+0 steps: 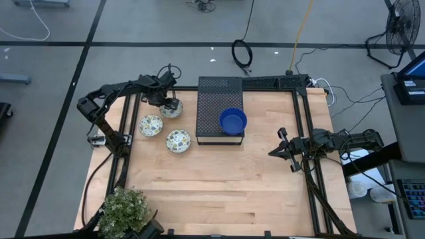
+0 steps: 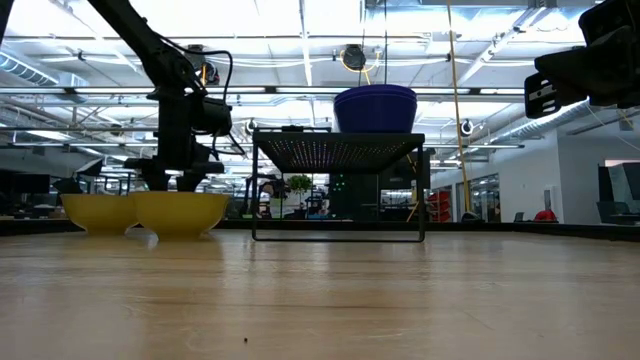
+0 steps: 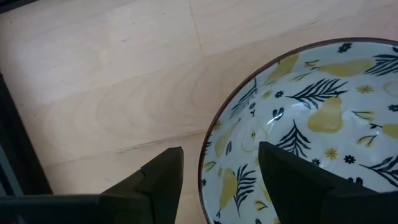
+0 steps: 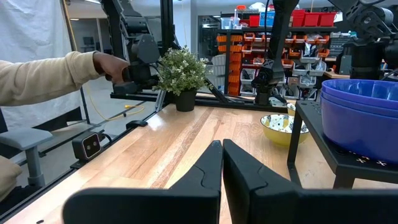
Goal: Pick & Place Mini bowls
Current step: Put the top white bowl on the shelf
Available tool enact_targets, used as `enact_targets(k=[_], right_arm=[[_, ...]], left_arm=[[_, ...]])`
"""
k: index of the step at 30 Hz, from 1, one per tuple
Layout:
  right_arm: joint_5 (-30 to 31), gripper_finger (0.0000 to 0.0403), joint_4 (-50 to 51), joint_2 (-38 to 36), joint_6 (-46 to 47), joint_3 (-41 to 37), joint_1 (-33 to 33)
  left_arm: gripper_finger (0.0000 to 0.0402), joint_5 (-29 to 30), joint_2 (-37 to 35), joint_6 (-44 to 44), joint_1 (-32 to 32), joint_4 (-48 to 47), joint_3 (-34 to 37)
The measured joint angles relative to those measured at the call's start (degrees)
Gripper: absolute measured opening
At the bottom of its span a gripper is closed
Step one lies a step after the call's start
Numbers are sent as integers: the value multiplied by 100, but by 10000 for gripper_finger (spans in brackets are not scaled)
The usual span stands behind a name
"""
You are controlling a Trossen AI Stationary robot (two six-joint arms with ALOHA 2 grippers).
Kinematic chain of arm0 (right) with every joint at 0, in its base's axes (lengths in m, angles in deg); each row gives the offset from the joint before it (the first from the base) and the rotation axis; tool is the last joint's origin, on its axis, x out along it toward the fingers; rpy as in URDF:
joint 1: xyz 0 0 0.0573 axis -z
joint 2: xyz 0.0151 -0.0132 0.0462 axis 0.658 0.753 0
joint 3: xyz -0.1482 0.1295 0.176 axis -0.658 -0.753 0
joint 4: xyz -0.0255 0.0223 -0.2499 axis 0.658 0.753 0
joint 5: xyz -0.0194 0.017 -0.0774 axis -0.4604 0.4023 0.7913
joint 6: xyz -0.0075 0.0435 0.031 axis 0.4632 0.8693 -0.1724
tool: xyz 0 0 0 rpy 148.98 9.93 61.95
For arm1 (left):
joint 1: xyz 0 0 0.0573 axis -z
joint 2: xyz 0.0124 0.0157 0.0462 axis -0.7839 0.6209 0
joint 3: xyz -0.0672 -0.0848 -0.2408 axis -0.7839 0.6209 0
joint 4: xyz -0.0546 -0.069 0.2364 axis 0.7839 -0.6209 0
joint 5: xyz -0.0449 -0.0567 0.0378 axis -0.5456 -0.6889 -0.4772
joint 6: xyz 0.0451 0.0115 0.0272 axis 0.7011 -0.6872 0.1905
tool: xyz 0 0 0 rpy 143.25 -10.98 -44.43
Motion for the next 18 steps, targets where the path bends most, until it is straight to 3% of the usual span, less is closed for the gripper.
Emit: enact_targets(k=[8, 18], right_arm=[[-1, 0, 0, 0, 0, 1, -1], [1, 0, 0, 0, 0, 0, -1]], left_arm=[[195, 0, 0, 2, 4, -7, -2], [71, 1, 0, 85, 4, -4, -2]])
